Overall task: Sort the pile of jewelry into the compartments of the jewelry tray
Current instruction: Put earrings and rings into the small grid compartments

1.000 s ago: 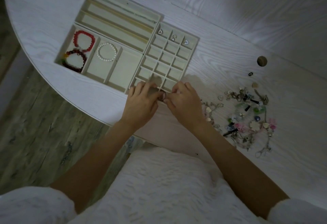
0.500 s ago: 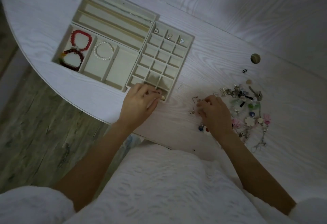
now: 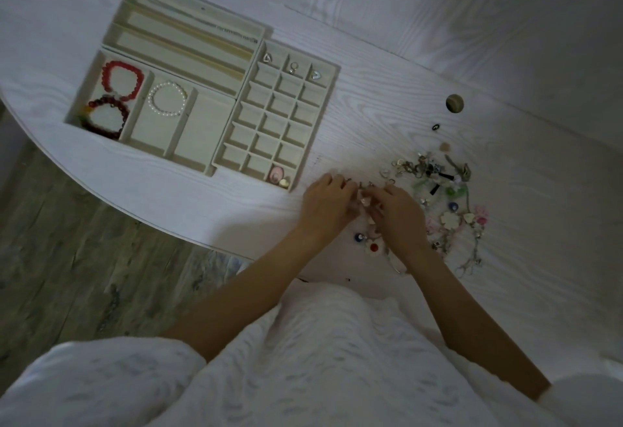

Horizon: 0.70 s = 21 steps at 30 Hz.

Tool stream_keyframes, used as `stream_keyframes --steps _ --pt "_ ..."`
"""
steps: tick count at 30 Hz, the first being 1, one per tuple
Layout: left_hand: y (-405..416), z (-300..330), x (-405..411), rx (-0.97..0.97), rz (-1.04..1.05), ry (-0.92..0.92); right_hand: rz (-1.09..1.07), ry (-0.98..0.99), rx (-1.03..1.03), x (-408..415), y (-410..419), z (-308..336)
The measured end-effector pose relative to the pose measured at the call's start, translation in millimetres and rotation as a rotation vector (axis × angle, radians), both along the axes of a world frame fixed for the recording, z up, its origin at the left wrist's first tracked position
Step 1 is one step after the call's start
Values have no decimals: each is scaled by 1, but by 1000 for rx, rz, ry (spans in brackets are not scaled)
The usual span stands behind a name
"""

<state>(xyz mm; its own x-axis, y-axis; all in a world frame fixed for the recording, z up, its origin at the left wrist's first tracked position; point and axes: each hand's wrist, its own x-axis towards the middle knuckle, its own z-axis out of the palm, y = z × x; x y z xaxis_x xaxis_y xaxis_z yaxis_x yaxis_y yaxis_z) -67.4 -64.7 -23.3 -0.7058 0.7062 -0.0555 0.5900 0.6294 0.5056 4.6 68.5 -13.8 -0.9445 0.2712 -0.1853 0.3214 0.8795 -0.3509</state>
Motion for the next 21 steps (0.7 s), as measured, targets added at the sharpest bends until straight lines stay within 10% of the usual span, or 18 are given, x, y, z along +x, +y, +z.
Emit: stream_keyframes --steps 5,13,21 --pt "1 3 2 71 18 22 58 37 -5 6 6 9" --pt "-58 34 -9 316 186 -57 -48 153 -695 -16 -21 45" --pt "-111 26 -36 305 398 -6 67 190 -550 -76 -74 13"
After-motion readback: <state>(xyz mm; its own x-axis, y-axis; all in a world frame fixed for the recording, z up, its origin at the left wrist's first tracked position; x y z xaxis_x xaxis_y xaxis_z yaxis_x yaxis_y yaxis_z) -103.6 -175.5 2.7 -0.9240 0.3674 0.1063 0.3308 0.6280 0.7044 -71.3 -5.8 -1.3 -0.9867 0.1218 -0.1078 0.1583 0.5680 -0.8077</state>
